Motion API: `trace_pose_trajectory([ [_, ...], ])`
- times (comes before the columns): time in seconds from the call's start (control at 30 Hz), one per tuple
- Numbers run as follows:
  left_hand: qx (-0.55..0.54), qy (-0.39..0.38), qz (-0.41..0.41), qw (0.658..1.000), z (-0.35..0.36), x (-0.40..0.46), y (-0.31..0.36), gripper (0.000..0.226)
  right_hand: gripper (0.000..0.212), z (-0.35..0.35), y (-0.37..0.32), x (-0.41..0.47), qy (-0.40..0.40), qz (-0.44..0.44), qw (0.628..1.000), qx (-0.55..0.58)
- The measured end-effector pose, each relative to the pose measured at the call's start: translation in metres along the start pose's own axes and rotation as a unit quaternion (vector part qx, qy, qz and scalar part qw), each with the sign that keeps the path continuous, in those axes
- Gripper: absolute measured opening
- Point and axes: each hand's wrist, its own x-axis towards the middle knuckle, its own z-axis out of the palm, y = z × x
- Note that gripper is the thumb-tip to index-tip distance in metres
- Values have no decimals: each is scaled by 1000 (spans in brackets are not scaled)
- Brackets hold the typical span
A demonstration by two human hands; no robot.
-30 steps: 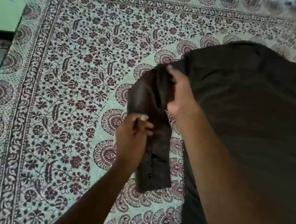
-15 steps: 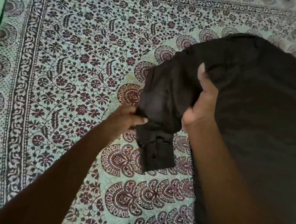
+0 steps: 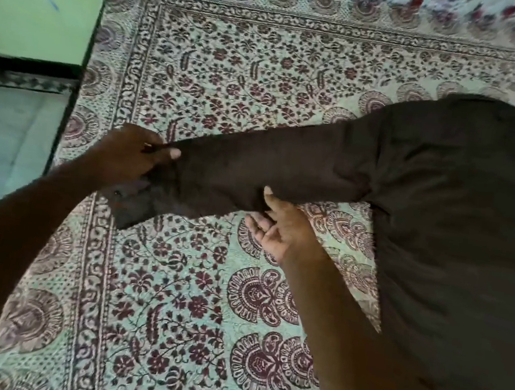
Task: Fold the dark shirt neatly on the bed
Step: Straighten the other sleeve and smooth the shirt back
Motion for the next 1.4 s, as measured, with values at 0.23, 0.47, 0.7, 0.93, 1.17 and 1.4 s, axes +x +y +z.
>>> trace_pose_trajectory([
  [0.23,109,-40,-7,993,-27,31,-57,24,5,33,10,25,29,-27,998,51],
  [0.47,231,124,-5,965,-23,44,-67,28,9,22,33,0,200,-179,956,-116],
  [0.7,332,150,16,931,11,50,-78,27,30,8,24,40,169,-564,601,-541],
  [0.93,275,159,7,948,20,62,-99,41,89,50,25,91,79,-393,438,-805],
  [1.17,266,125,-59,954,21,68,-108,64,70,63,35,83,56,-456,443,-770],
  [1.4,233,209,9,950,37,43,-70,34,71,41,32,99,131,-431,448,-772],
])
